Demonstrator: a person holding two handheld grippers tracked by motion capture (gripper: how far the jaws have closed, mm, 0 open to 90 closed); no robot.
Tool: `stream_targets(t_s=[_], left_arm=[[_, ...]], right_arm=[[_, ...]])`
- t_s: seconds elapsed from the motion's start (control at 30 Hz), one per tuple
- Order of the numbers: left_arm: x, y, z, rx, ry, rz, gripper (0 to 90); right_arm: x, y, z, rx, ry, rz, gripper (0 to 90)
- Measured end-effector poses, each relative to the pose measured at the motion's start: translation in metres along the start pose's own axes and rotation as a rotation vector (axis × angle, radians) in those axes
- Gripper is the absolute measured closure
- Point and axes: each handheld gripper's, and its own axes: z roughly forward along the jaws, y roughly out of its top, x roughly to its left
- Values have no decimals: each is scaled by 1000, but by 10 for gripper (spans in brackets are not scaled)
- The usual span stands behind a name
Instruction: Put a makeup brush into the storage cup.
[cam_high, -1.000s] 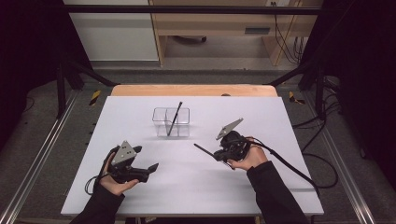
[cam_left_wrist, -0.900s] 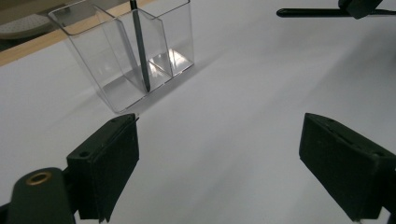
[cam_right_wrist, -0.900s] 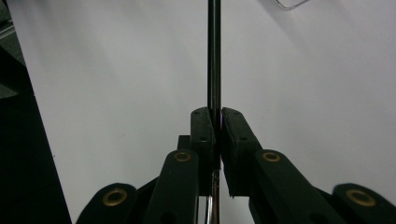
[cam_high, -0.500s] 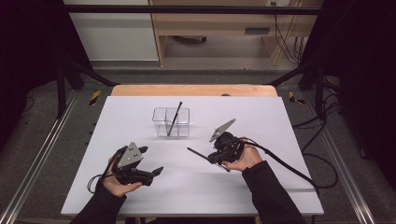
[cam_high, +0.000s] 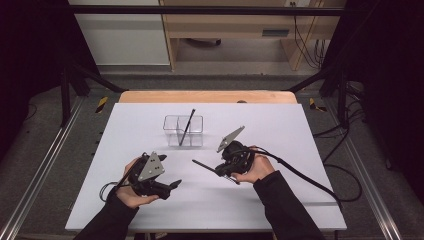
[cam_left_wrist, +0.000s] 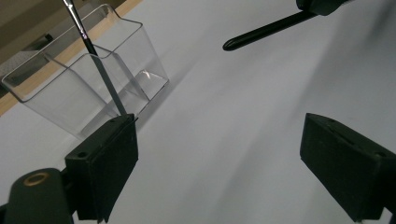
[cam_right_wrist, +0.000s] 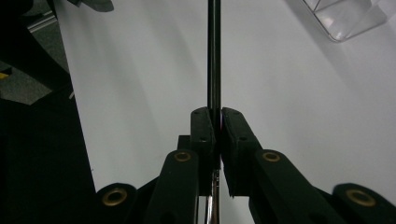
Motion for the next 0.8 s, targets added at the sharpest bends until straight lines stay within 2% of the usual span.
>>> stream_targets(t_s=[0.33,0.53,0.77,0.8], left_arm=[[-6,16,6,8,-9,90,111],[-11,22,10,14,-10,128,112],[-20,32,16,18,2,203,122],[-22,35,16,27,5,228,125]], right_arm=[[5,5,-2,6,23,-13,844],[5,5,-1,12,27,-11,844],[5,5,0,13,40,-9,844],[5,5,1,18,42,-7,844]])
